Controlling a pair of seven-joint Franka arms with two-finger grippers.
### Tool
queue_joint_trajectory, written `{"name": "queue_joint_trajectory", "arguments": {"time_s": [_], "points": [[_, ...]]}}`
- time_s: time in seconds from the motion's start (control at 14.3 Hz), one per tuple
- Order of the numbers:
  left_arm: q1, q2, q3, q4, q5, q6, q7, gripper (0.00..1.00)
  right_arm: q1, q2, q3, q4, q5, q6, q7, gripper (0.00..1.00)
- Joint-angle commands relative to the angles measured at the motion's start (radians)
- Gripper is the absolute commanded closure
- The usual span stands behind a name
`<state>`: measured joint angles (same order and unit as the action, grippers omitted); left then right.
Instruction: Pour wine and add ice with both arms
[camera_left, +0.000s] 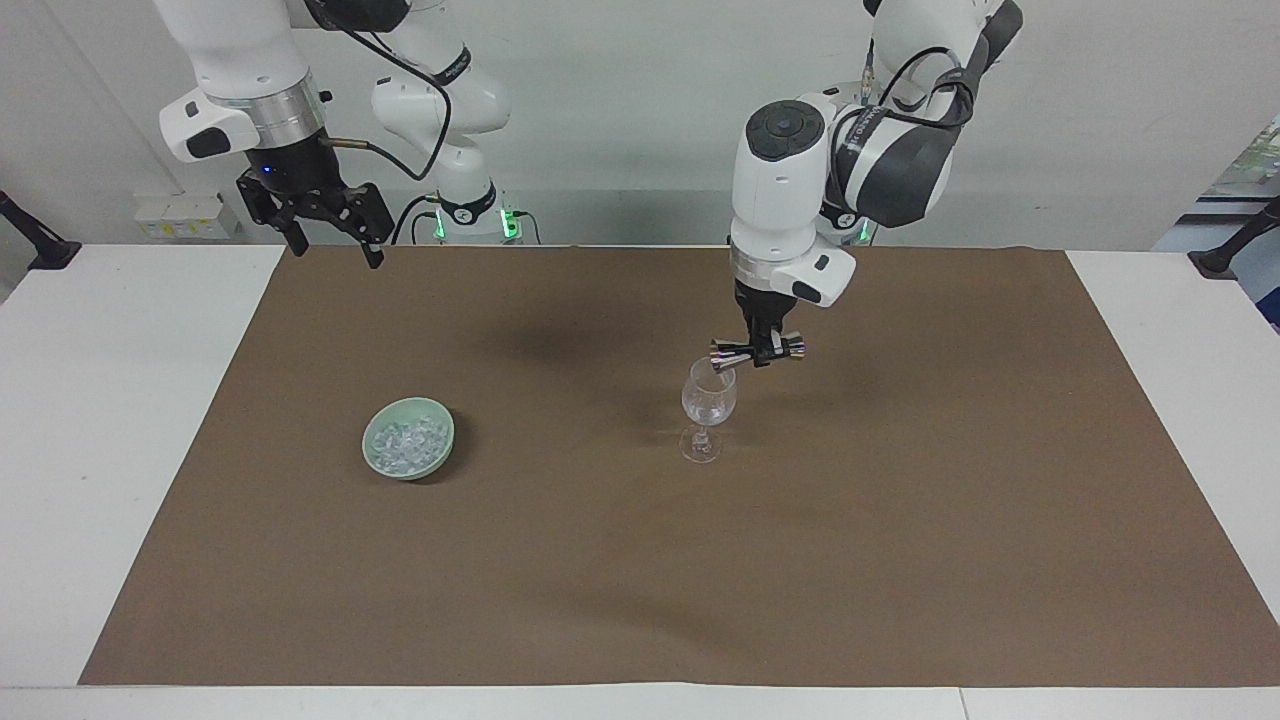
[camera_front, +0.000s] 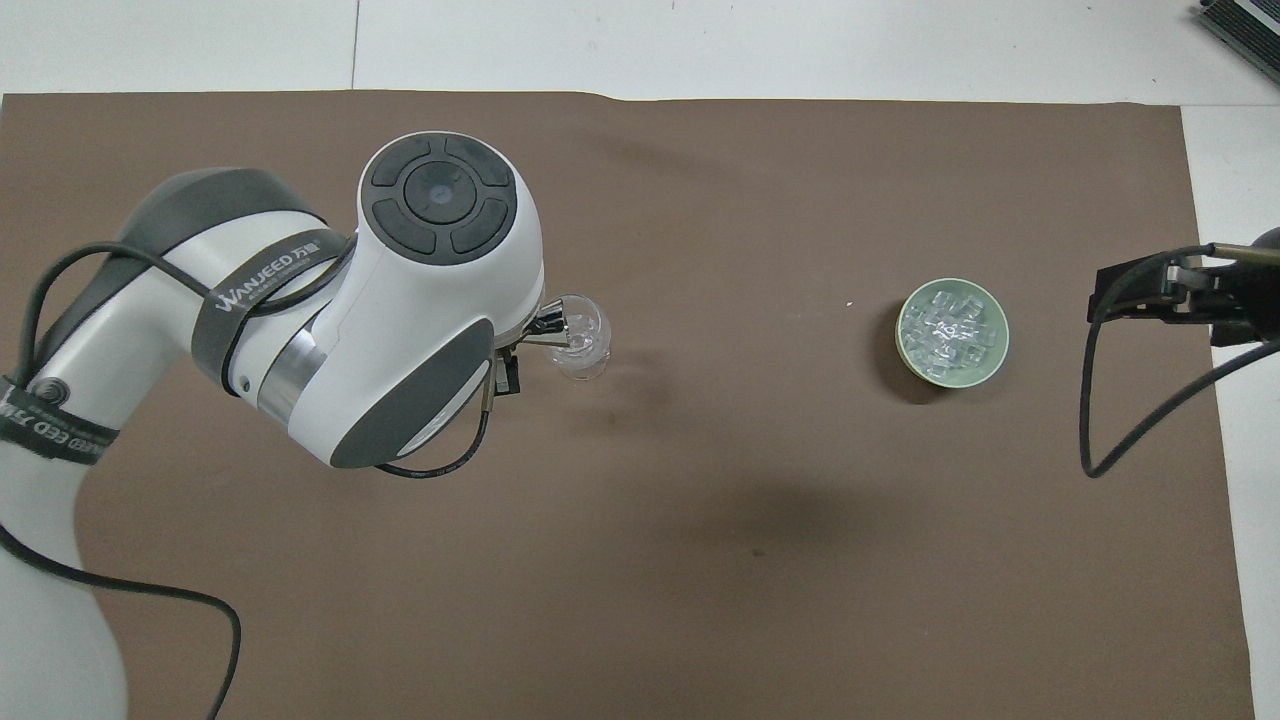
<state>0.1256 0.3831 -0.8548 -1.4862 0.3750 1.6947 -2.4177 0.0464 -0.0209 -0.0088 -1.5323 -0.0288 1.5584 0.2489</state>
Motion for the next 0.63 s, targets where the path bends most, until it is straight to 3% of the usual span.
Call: {"name": "queue_joint_trajectory", "arguments": {"time_s": [0.0,0.35,0.56], "points": [[-0.020,0.023,0.002,0.038,0.027,-0.027,-0.020,1.00,-0.010,-0.017,-0.010,-0.023,0.020,-0.015,-0.014,0.00],[-0.006,0.025,-0.004,0.040,0.019,-0.023,0.029,1.00,-0.014,-0.017,-0.025,-0.023,0.020,-0.006,-0.045,0.00],[-0.001,0.023,0.003,0.049,-0.056,-0.021,0.135,1.00,-0.017,-0.017,-0.028,-0.023,0.020,-0.001,-0.043,0.00]]}}
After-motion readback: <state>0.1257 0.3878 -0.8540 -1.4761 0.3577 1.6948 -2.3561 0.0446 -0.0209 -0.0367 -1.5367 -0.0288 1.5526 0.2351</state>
